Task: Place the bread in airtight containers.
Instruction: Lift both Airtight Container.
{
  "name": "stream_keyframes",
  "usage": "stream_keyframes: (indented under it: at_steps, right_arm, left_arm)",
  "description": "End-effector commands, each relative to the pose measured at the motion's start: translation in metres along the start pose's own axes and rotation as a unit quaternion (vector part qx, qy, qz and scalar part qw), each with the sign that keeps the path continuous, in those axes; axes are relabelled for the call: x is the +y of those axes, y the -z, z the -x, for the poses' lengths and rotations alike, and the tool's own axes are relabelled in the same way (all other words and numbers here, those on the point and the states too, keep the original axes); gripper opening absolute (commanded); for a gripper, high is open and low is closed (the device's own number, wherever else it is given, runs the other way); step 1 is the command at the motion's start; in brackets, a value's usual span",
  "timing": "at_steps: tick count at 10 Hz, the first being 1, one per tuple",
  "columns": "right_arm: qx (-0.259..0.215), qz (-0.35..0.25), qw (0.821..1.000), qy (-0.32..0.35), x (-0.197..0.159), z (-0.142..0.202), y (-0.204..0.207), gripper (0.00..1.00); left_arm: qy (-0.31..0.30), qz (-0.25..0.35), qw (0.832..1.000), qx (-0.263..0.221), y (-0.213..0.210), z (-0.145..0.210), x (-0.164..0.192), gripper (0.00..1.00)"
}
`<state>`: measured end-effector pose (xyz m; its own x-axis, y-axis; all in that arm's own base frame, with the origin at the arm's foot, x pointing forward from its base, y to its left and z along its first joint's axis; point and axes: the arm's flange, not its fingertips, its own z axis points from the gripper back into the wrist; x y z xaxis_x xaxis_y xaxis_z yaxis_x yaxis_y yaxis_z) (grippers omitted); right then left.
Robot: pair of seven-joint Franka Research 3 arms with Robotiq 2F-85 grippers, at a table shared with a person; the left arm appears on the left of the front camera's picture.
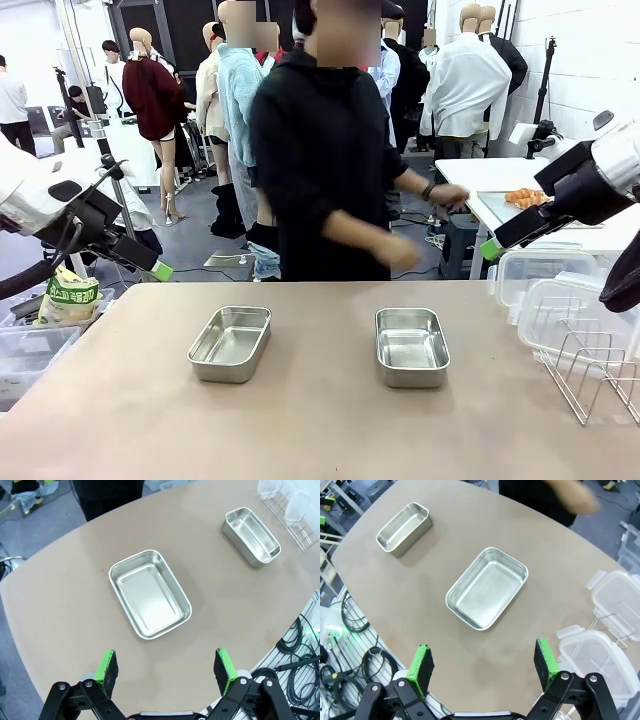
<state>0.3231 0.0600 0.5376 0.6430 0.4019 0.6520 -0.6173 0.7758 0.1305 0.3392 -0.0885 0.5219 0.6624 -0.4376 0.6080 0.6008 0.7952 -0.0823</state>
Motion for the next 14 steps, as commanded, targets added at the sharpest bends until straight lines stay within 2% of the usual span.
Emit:
stream_keyframes:
  at_steps: [1,2,3,14]
  right_arm:
    - [-0.007,-0.011,1.0,-0.009,0.014,0.054,0.021,1.0]
    - [-0.02,-0.007,1.0,-0.01,0.013,0.051,0.021,1.0]
    - [0.0,0.0,1.0,-0.002,0.0,0.0,0.0,1.0]
    - [0.0,0.0,1.0,-0.002,0.0,0.0,0.0,1.0]
  left_arm:
    - [0.007,0.01,1.0,-0.008,0.003,0.022,-0.006,1.0]
    - [-0.004,0.015,0.999,-0.03,0.003,0.019,-0.005,1.0]
    - [0.001,0.0,1.0,-0.001,0.0,0.0,0.0,1.0]
    - [0.001,0.0,1.0,-0.001,0.0,0.0,0.0,1.0]
